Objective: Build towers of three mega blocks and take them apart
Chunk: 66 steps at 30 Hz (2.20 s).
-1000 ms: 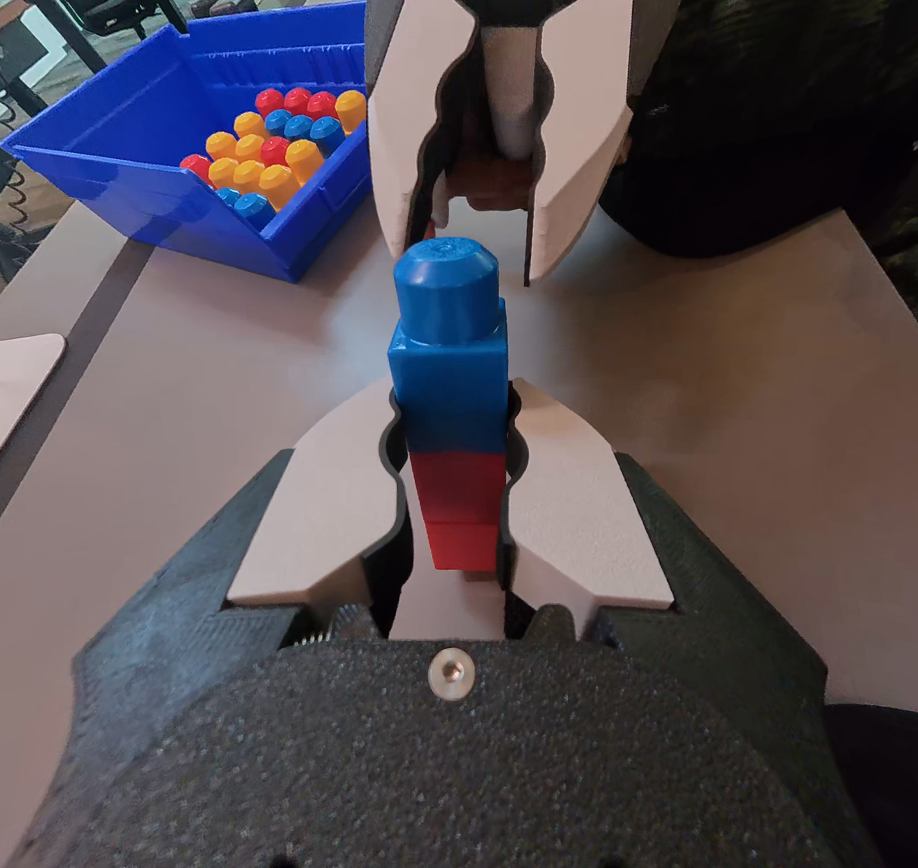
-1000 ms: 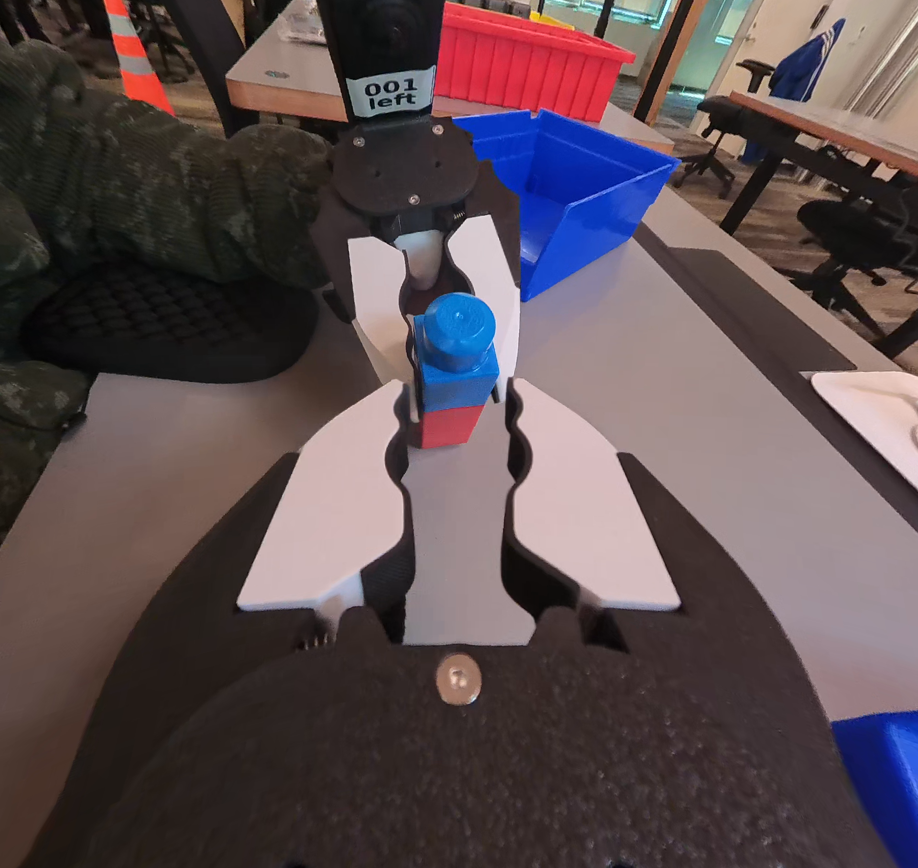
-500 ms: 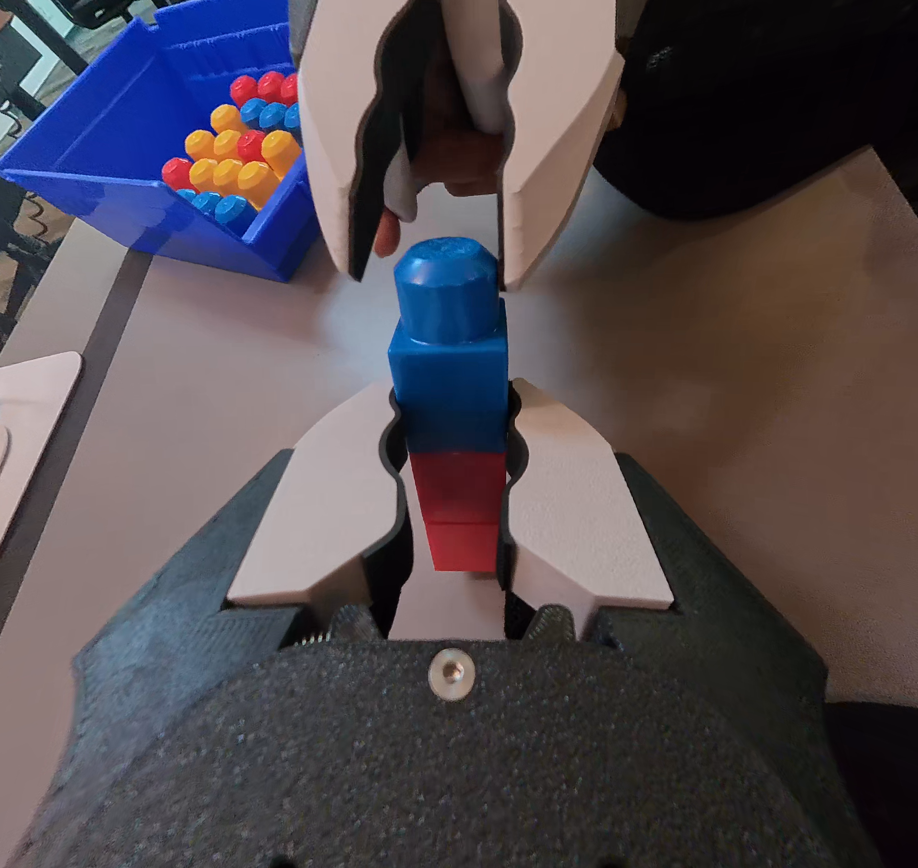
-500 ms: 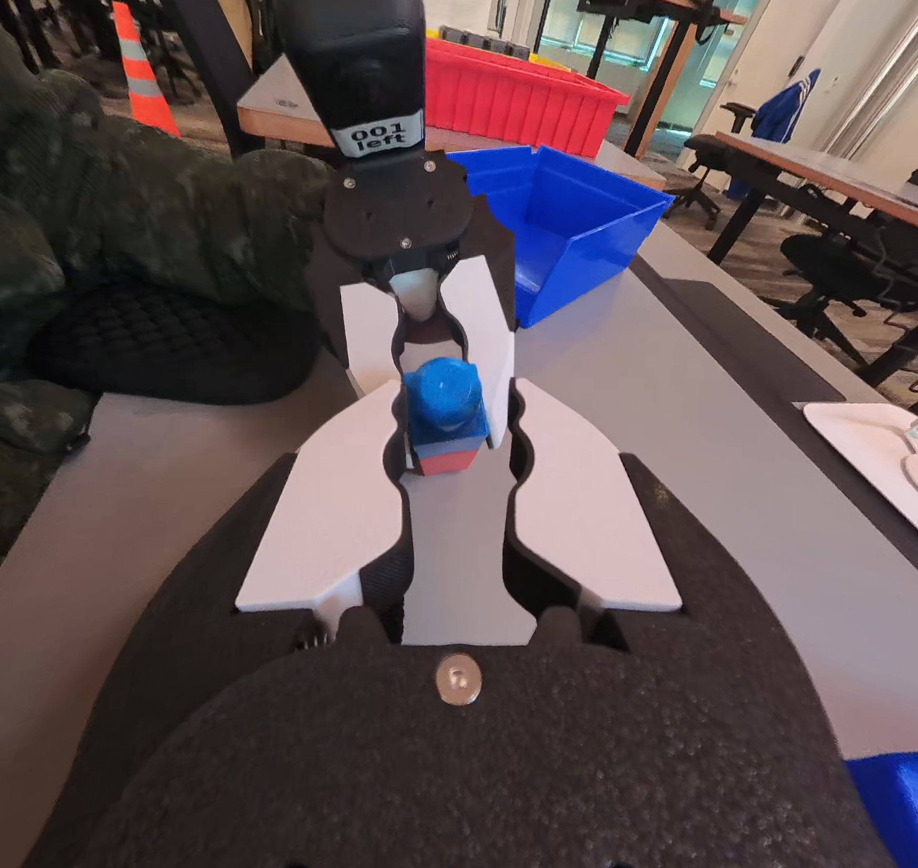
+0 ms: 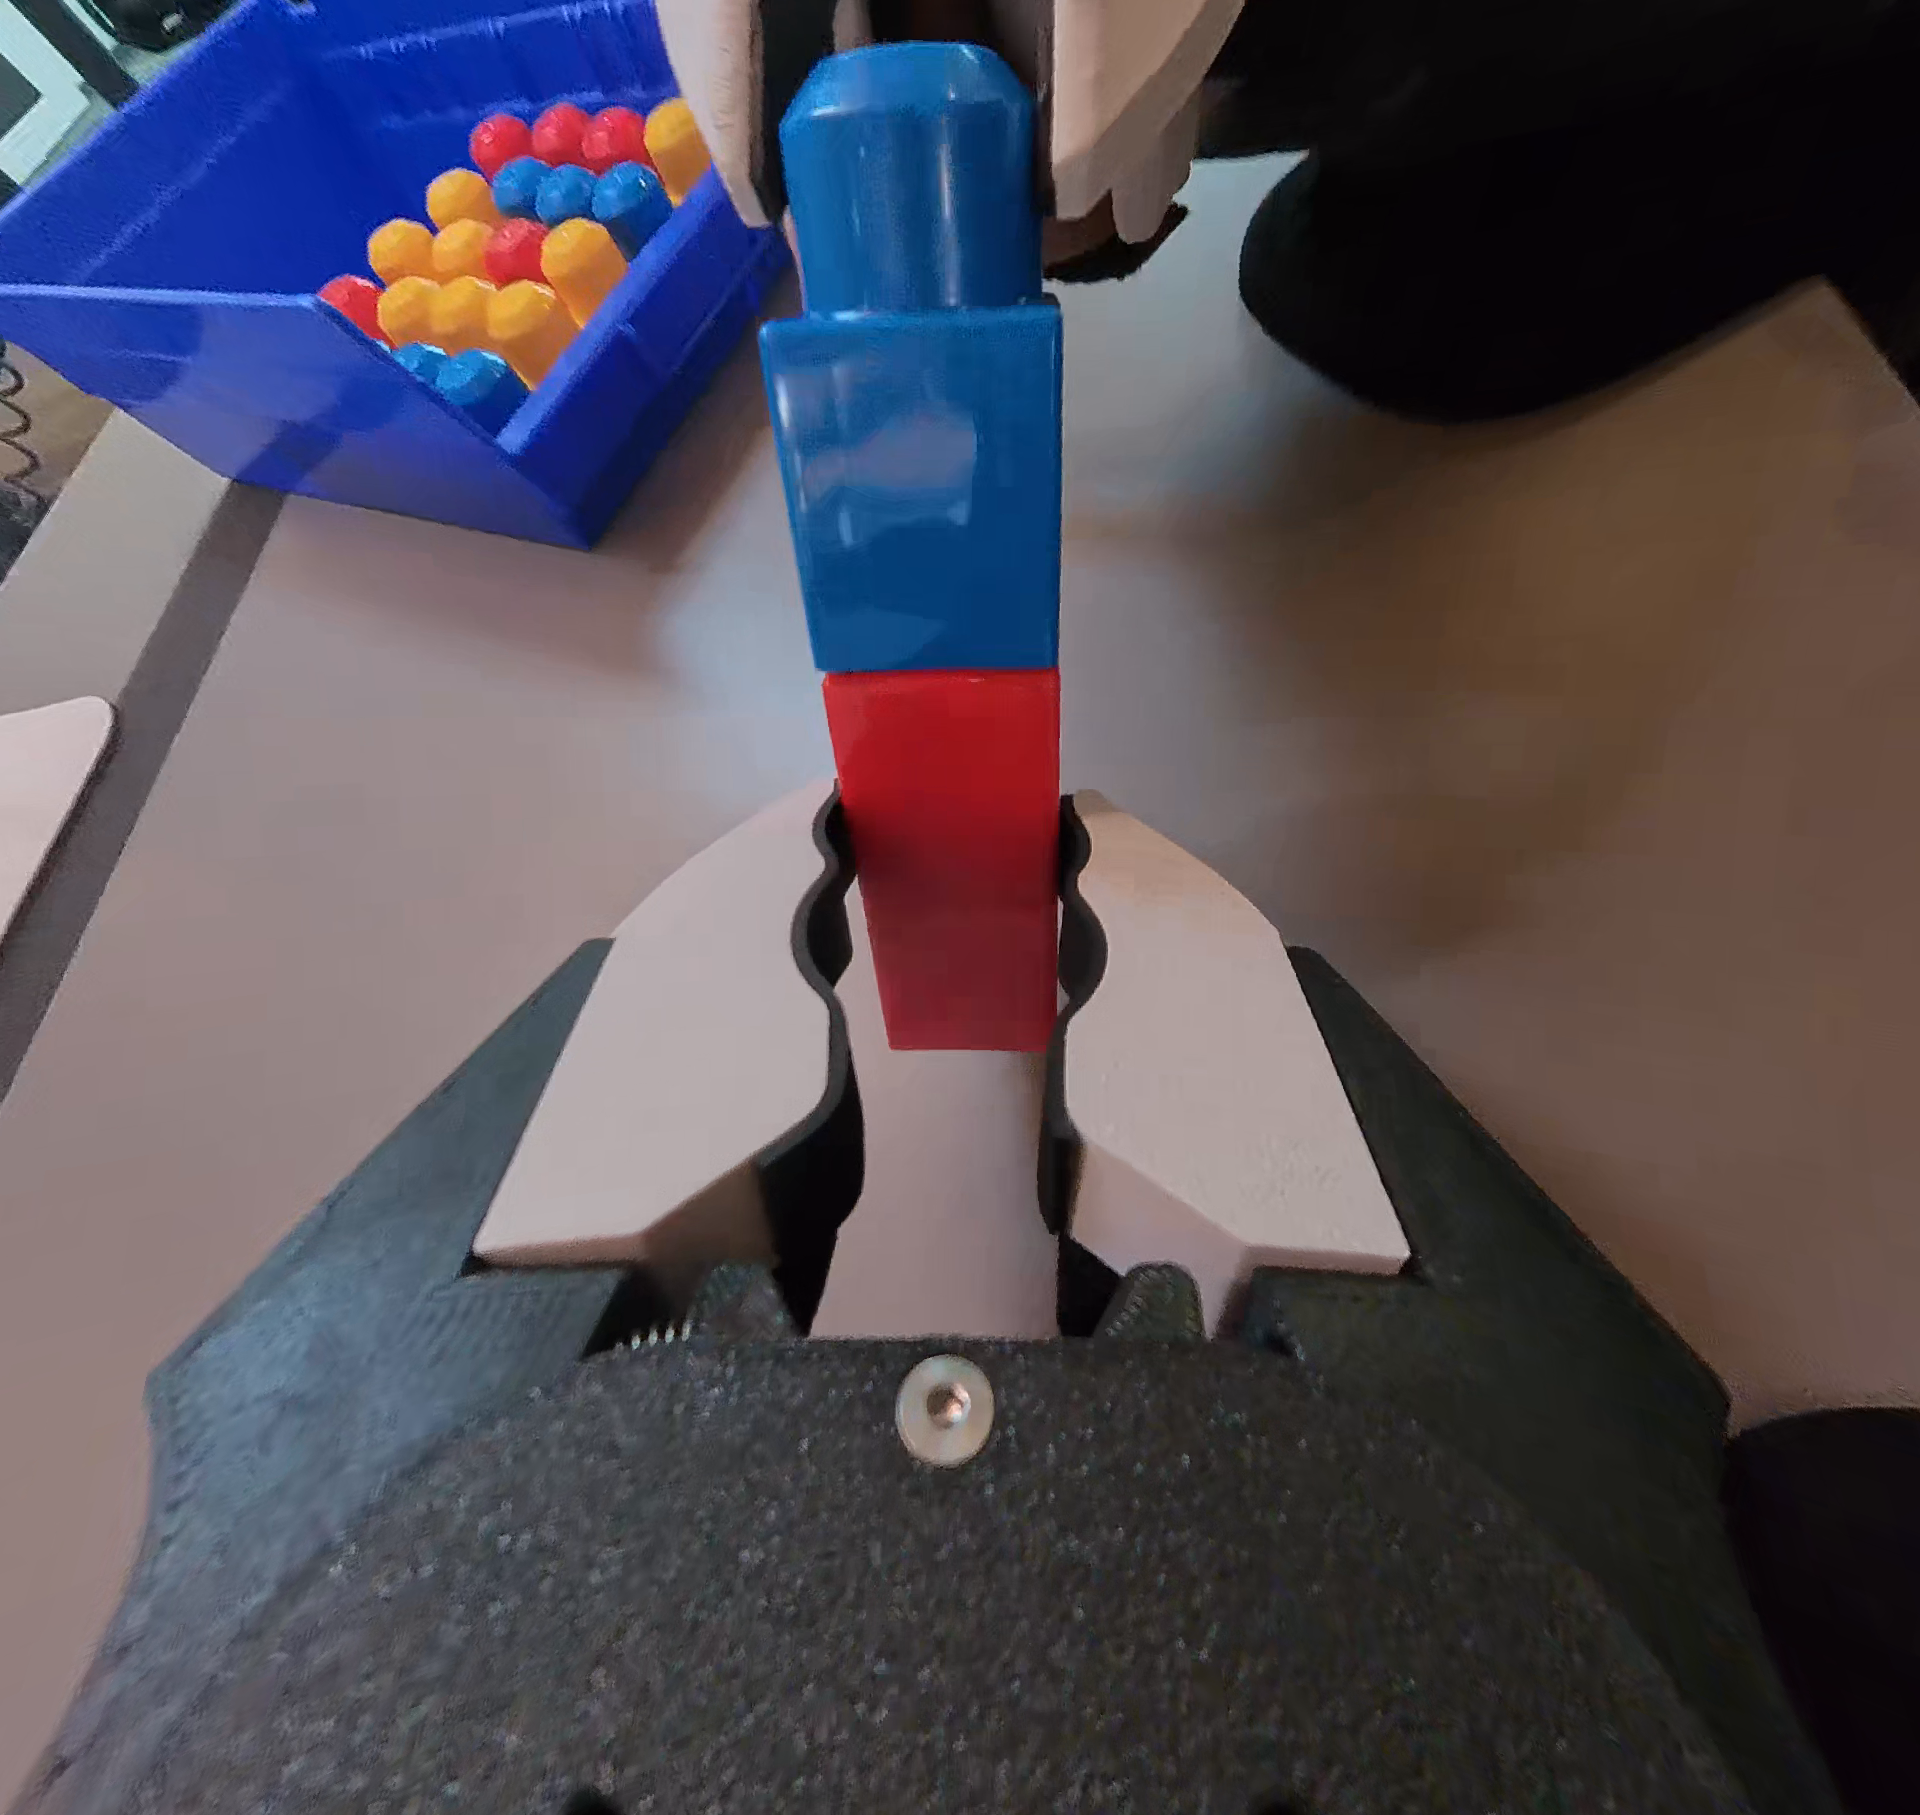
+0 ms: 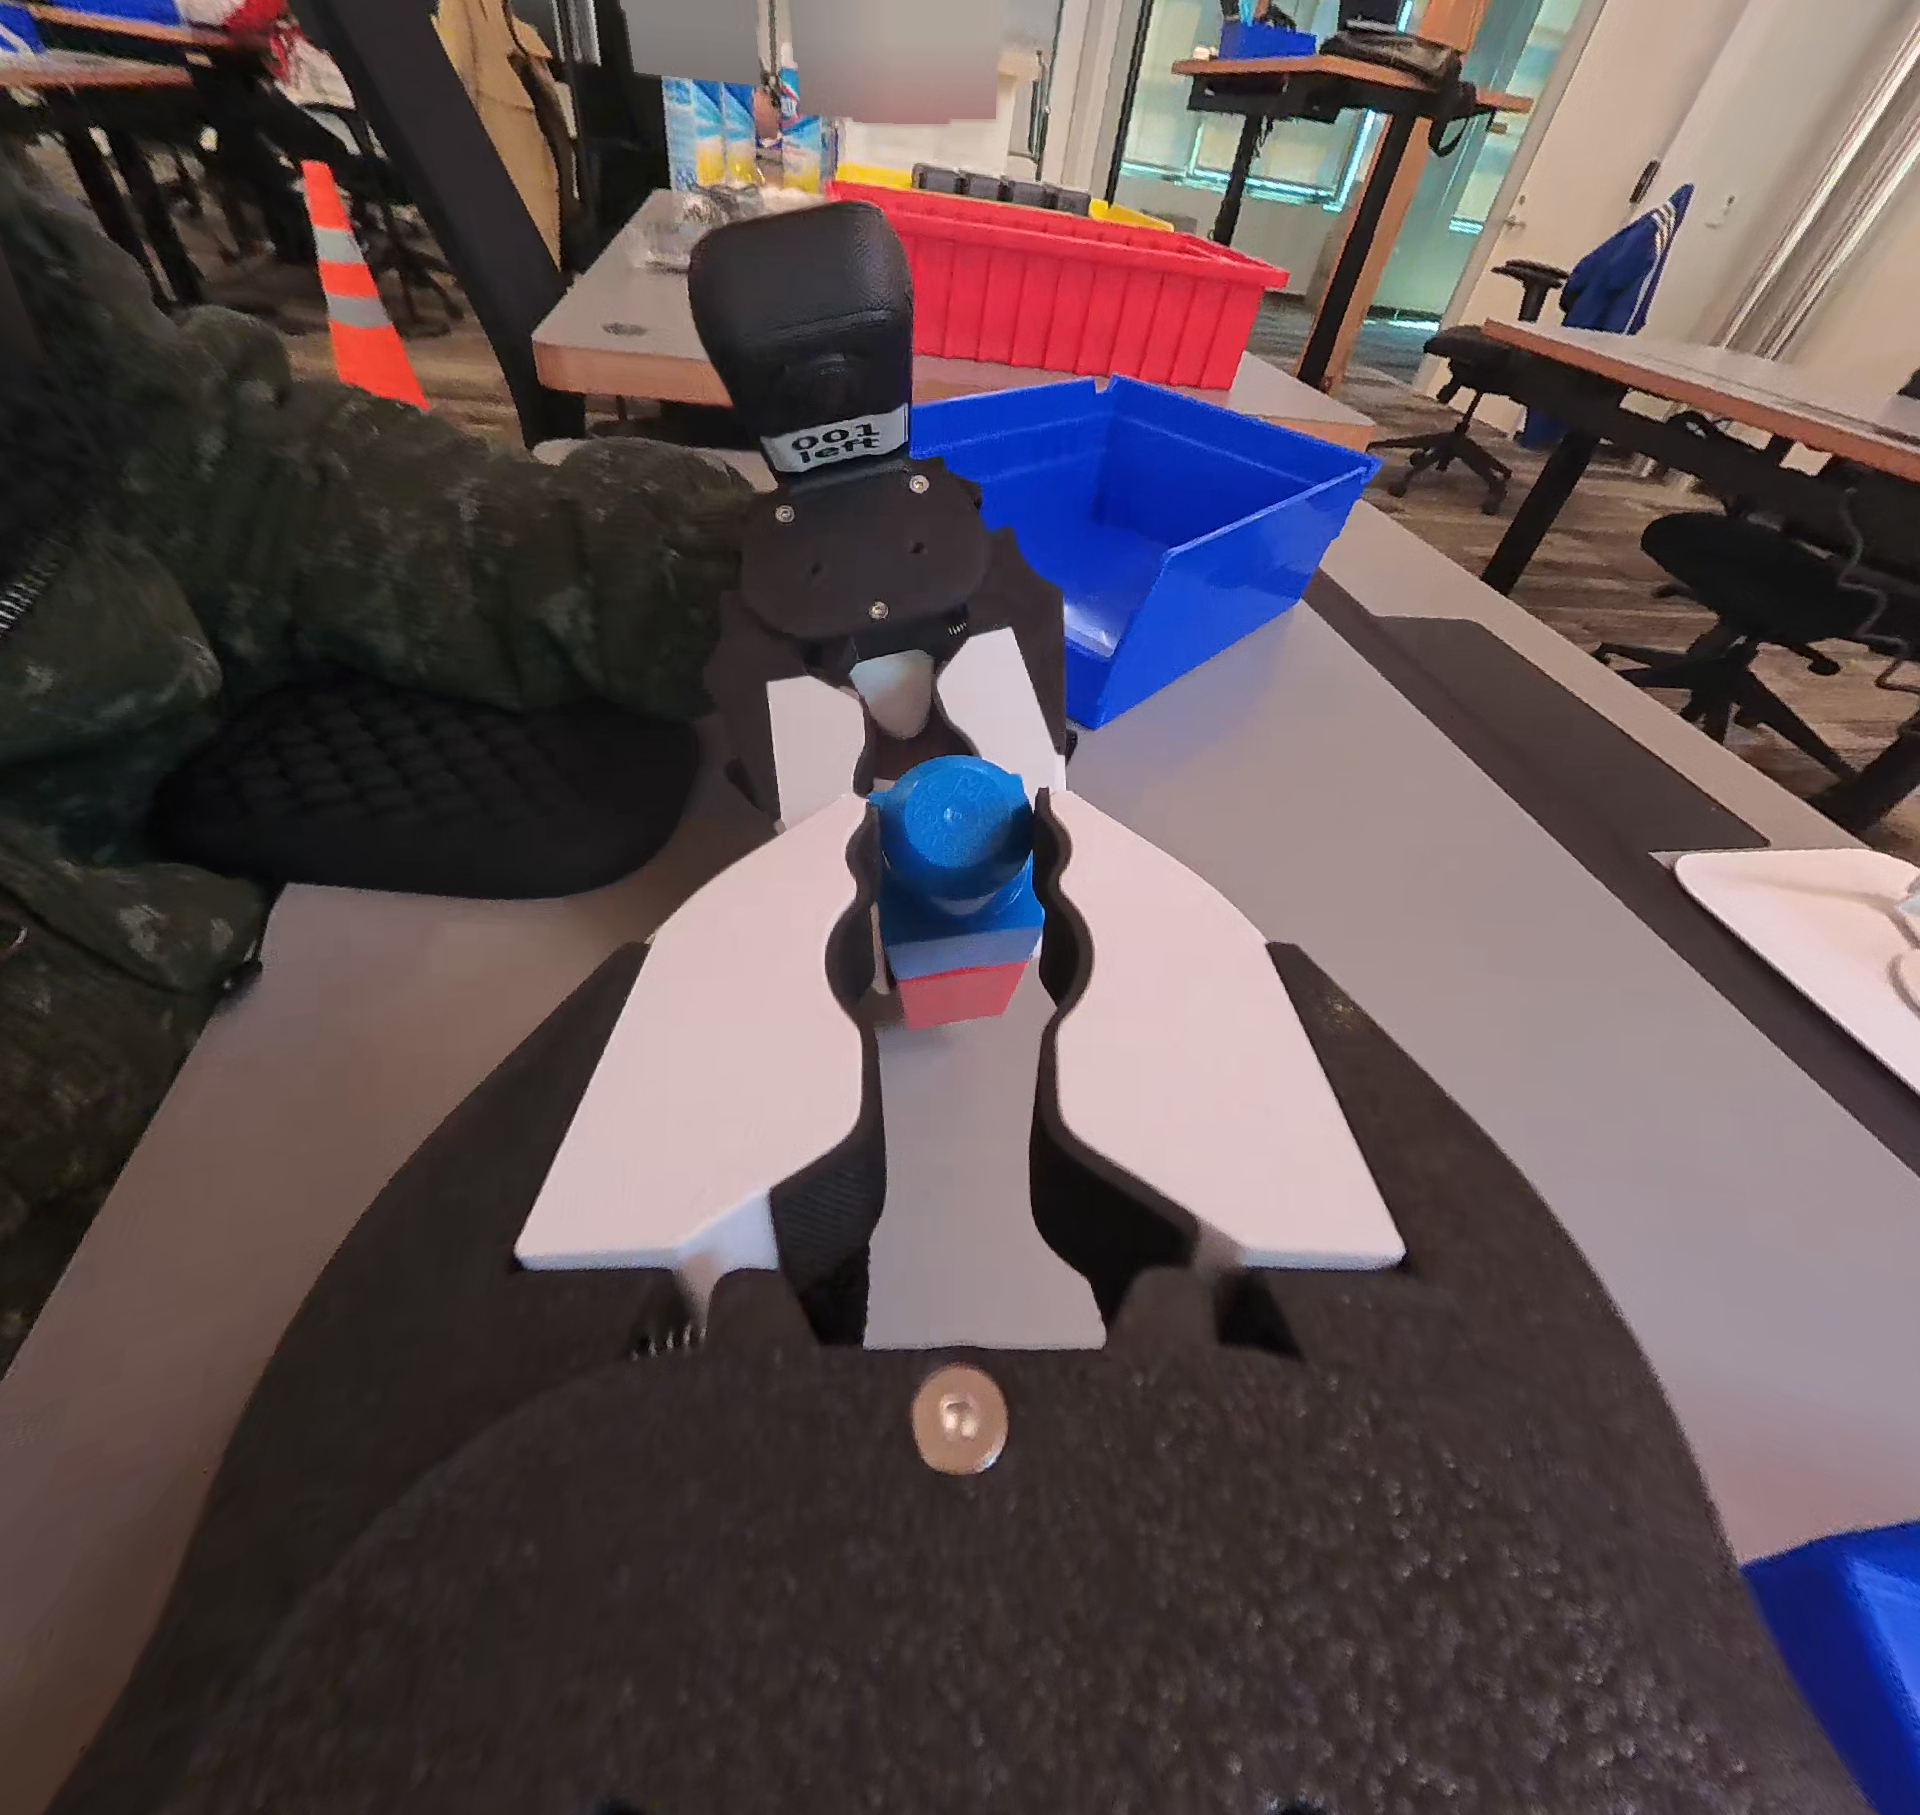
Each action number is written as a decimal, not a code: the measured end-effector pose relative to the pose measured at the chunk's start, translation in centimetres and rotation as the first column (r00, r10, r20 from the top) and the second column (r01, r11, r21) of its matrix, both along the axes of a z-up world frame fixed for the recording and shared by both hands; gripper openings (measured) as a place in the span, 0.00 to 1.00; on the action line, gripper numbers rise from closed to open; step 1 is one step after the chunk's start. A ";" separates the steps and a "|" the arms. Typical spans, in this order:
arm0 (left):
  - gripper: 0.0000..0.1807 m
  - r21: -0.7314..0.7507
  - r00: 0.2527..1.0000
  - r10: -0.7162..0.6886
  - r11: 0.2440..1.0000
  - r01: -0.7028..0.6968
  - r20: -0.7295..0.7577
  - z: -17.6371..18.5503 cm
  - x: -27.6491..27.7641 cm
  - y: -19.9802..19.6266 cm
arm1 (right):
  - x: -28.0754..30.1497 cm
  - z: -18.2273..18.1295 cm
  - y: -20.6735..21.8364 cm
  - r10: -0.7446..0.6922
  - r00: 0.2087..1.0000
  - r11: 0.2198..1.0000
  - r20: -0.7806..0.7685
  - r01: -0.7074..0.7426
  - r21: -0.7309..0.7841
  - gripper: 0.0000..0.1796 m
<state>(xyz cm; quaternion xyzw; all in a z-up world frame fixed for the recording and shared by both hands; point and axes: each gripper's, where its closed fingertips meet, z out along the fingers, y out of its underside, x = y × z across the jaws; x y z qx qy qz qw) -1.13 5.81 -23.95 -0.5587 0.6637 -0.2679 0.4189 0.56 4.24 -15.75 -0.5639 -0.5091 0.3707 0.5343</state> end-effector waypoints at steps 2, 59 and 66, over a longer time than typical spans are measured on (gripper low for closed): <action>0.20 -0.005 1.000 0.009 1.000 -0.009 -0.011 0.1 -0.3 0.2 | 0.3 0.6 0.1 0.006 0.999 1.000 -0.034 -0.006 -0.010 0.16; 0.20 -0.126 0.985 0.136 0.984 -0.122 0.108 -0.2 -0.4 2.3 | 11.7 1.8 19.9 -0.152 0.871 0.967 0.468 0.229 -0.112 0.25; 0.20 -0.064 0.991 0.107 0.993 -0.102 0.079 0.3 0.2 1.3 | 0.2 -2.5 4.0 0.202 0.801 0.979 0.563 -0.179 -0.096 0.28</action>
